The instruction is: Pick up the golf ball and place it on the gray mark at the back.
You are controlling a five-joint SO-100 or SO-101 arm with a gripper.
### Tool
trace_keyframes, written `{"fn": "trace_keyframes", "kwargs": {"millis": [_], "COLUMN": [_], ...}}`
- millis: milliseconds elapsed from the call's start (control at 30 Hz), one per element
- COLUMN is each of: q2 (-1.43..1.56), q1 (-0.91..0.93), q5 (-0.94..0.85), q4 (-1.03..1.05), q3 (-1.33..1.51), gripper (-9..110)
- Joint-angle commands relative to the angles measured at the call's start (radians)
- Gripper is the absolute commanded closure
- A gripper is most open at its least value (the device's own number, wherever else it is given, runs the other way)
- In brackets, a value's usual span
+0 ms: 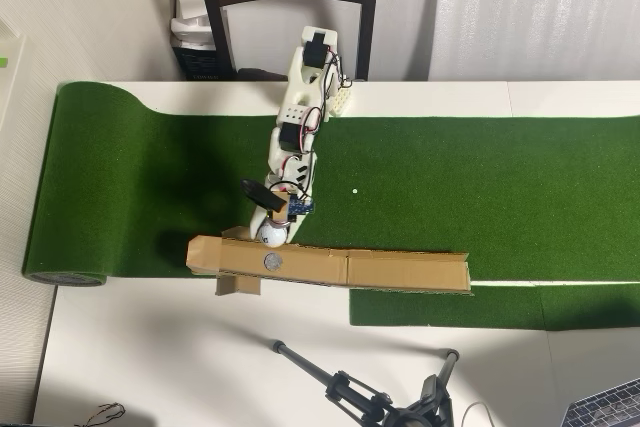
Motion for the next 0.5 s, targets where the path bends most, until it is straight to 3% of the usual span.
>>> {"fn": "trace_keyframes", "kwargs": {"millis": [0, 467], "q2": [-0.021, -0.16], "q1": [-0.017, -0.046], "q5": [0.011, 0.011], "q4": [0.0, 0.002], "q3": [-0.207, -0.253], "gripper": [87, 87]}}
